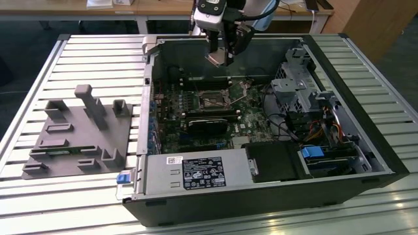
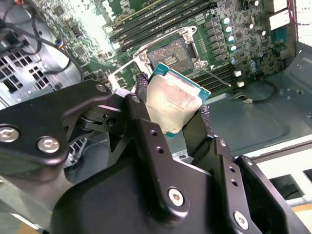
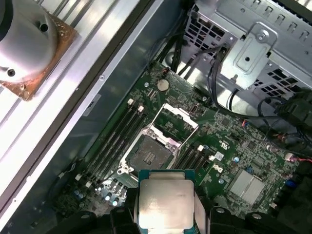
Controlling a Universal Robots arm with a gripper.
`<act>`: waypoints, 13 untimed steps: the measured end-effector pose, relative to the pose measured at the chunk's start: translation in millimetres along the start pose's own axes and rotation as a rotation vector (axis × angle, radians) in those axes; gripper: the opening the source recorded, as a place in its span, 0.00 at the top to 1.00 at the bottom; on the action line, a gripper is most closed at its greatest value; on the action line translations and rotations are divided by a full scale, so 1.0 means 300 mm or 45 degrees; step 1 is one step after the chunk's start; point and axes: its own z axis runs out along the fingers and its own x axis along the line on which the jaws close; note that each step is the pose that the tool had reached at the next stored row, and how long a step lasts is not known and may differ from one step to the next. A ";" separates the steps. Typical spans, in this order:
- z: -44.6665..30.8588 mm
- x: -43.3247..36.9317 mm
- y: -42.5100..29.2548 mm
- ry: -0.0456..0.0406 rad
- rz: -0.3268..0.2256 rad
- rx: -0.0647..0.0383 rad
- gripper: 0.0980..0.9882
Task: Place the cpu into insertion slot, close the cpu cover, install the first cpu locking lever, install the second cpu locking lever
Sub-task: 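Place the cpu into insertion slot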
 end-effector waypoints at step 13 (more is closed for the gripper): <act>0.032 0.002 -0.001 -0.012 0.120 0.002 0.51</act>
